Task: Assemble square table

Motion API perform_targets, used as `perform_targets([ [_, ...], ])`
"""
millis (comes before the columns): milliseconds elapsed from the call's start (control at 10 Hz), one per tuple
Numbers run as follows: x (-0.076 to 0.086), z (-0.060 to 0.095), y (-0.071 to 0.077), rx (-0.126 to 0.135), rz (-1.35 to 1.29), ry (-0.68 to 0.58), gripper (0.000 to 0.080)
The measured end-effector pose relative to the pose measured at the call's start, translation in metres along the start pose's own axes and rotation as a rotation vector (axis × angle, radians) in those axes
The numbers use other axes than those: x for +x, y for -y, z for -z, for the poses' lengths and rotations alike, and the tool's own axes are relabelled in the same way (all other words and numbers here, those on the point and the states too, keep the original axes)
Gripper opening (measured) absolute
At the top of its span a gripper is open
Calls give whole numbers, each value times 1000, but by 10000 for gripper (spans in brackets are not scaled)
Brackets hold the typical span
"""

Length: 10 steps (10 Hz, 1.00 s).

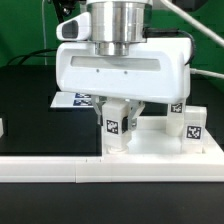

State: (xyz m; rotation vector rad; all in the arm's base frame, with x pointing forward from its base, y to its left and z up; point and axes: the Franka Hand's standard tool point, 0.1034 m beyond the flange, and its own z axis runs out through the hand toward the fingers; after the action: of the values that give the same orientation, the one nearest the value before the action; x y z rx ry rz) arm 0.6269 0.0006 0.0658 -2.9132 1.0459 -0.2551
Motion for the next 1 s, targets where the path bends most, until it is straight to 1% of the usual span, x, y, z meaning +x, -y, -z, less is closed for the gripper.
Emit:
perform_targets([
  [100, 0, -1, -1, -1, -60, 1, 278],
  [200, 0, -1, -3, -3, -175, 1, 278],
  [400, -1, -2, -4, -5, -290, 2, 276],
  [700, -5, -3, -6, -10, -732, 27, 273],
  [800, -6, -3, -4, -20, -869, 51, 273],
  [1000, -8, -3, -4, 1, -1092, 96, 273],
])
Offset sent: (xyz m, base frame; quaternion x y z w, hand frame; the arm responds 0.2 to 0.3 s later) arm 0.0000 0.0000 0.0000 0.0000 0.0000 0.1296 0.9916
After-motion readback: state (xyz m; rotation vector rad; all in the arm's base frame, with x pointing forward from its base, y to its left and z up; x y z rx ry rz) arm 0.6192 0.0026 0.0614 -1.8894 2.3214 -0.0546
